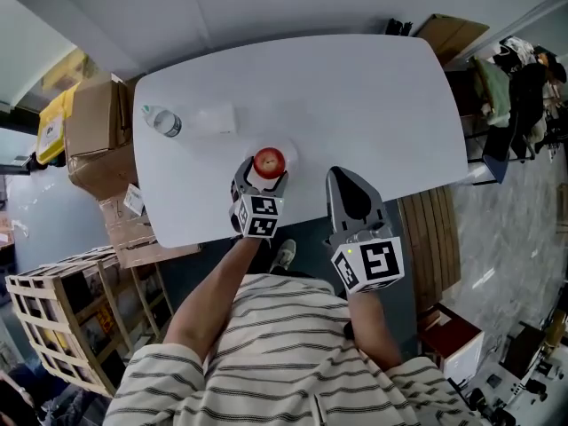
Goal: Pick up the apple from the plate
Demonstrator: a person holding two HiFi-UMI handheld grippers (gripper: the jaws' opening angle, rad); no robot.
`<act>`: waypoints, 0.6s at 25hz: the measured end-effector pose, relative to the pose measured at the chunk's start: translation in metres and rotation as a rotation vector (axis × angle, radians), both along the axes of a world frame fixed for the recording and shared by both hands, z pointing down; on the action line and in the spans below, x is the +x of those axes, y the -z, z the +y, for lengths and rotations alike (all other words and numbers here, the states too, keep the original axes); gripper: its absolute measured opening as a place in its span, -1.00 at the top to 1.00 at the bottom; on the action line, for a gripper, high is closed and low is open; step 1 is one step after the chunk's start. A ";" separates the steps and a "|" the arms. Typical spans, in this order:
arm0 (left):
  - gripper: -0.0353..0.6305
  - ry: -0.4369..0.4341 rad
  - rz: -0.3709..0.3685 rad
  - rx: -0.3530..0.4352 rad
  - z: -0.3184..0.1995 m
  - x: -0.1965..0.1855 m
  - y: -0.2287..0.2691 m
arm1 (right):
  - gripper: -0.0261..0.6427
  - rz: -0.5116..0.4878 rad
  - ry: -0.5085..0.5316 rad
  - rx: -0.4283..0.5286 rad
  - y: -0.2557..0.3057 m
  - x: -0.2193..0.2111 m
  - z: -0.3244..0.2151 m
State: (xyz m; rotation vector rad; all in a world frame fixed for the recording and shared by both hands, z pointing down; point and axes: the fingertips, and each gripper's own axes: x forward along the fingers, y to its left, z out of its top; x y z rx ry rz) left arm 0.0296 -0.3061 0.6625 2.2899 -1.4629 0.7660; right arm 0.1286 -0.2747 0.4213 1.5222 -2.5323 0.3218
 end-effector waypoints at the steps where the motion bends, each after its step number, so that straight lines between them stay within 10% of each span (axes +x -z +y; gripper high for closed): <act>1: -0.26 0.004 0.004 0.004 0.002 -0.001 0.004 | 0.91 0.001 0.003 0.003 0.001 -0.001 0.000; 15: -0.26 0.048 0.007 0.067 0.016 -0.027 0.057 | 0.91 -0.009 0.020 0.044 0.017 -0.020 0.003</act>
